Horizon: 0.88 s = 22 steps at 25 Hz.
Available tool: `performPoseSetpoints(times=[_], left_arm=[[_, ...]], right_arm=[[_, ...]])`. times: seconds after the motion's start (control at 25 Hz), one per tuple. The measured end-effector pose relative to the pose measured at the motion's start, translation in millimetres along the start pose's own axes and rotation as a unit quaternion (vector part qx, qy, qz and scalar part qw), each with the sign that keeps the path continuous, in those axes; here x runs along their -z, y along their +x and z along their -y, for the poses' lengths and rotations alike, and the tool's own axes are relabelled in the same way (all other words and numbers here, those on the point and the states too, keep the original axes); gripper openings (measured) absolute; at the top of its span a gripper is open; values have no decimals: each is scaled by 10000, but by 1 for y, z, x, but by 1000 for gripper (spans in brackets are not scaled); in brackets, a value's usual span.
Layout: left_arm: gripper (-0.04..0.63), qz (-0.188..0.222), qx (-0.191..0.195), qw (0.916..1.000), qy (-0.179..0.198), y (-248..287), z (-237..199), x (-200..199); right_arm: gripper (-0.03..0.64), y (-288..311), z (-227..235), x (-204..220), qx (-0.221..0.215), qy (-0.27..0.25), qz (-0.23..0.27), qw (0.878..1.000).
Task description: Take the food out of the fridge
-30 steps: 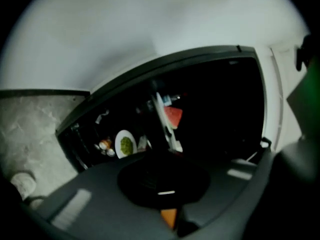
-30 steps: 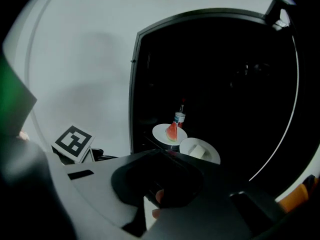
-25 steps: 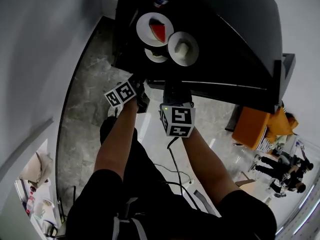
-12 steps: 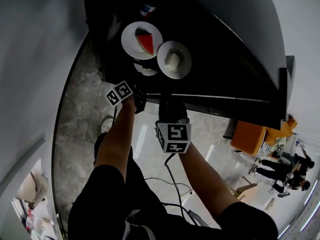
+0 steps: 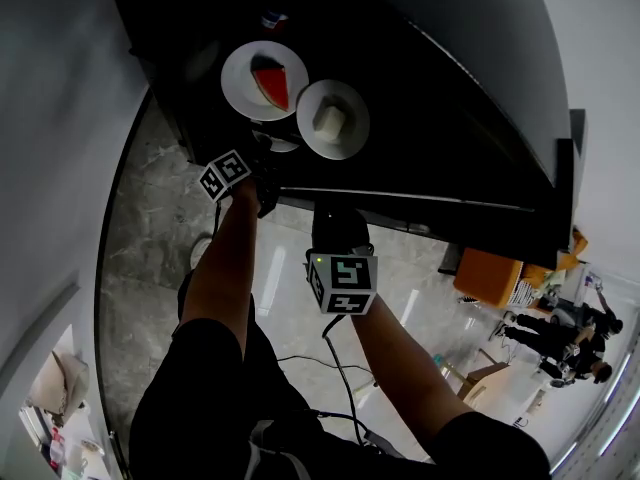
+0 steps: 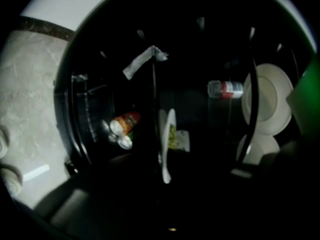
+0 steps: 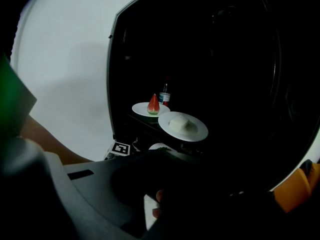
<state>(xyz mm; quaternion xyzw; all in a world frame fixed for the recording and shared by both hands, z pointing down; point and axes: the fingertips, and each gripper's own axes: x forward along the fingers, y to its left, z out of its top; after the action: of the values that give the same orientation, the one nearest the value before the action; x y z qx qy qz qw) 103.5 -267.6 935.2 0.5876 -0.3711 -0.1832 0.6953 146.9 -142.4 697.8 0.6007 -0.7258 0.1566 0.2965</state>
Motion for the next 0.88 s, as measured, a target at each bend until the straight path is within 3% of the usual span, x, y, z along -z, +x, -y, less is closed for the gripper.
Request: performPoseSetpoints(times=[0.08,0.32,0.56,0.88], left_arm=[[15,-68,94,9999,-68,1,5,0],[12,17,421,9984,-365,-10,16,2],[11,100,766,9965,-318,-51,30,2],[11,-287,681,9970,-225,-151,31,35]], right_arm=[[-8,1,1,1,6,26,-20,10000],[-8,4,-4,-1,-35,201,-29,9998],[-8,2,-16,-14,-143,181,89,9997],[-8,-8,-34,-40,-232,445,218,9985]])
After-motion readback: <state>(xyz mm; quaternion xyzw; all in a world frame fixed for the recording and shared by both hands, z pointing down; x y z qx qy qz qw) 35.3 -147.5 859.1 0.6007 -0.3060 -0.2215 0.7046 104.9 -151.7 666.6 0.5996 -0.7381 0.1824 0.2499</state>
